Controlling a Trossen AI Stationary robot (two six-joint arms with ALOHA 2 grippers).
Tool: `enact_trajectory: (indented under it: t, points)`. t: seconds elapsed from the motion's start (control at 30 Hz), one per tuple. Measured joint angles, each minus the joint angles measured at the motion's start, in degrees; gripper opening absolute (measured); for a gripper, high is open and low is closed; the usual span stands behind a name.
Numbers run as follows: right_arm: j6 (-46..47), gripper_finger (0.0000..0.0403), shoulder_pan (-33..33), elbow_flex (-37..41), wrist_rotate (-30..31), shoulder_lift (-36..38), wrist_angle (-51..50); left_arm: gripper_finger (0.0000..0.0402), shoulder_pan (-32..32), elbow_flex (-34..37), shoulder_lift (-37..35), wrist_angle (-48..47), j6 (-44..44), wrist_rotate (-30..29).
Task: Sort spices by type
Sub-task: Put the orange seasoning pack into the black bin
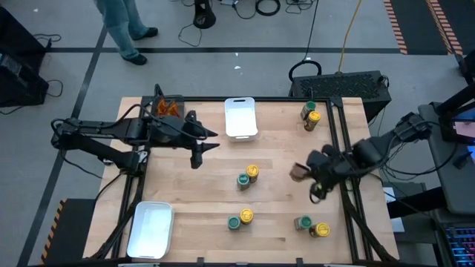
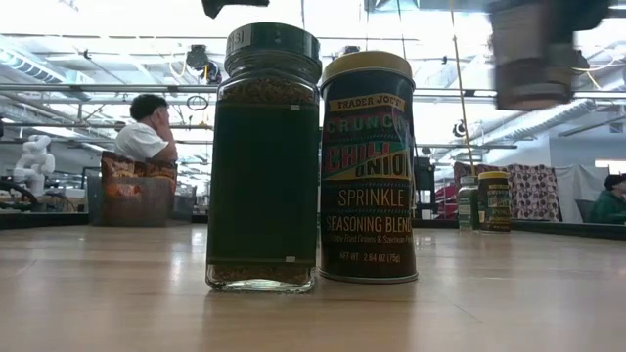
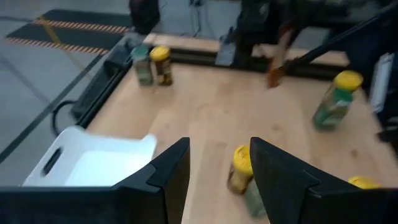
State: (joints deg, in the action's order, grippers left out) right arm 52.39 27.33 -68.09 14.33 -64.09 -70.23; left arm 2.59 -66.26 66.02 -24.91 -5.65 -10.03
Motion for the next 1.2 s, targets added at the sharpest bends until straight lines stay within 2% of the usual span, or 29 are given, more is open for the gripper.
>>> enact_trajectory:
  t: [0.13,0.33,0.43,0.57,0.77,0.9,1.1,1.2]
  points:
    - [-13.28,0.0000,-7.62,-2.21,0.87,-0.94,4.46,0.0171,0.04,0.00,0.00,5.29,0.04,1.28]
    - [-40.84,0.0000,-19.34,-2.78,0.15,-2.65,14.85,0.0171,-2.74,-0.04,1.07,14.48,-0.15,1.23]
    - [-52.49,0.0000,-25.75,-2.78,-3.94,-3.62,18.50,0.0171,-5.18,-0.07,3.08,20.34,-3.15,1.52]
    - [-60.60,0.0000,-32.88,-2.76,-10.09,-5.21,22.63,0.0171,-7.99,-0.37,6.78,24.94,-4.53,5.55]
    - [-64.49,0.0000,-38.49,-2.76,-12.72,-6.90,27.69,0.0171,-11.40,-2.32,11.64,24.38,-5.80,11.65]
    - [-61.94,0.0000,-40.55,-2.70,-13.01,-7.91,28.03,0.0171,-14.10,-2.32,12.63,21.81,-5.95,15.81]
    - [-57.86,0.0000,-42.12,-2.48,-13.31,-7.92,27.92,0.0171,-15.78,-2.42,14.03,16.06,-4.13,17.42]
    - [-56.13,0.0000,-44.62,1.50,-18.02,-7.86,28.80,0.0171,-16.69,-2.38,14.52,14.56,-4.17,17.45]
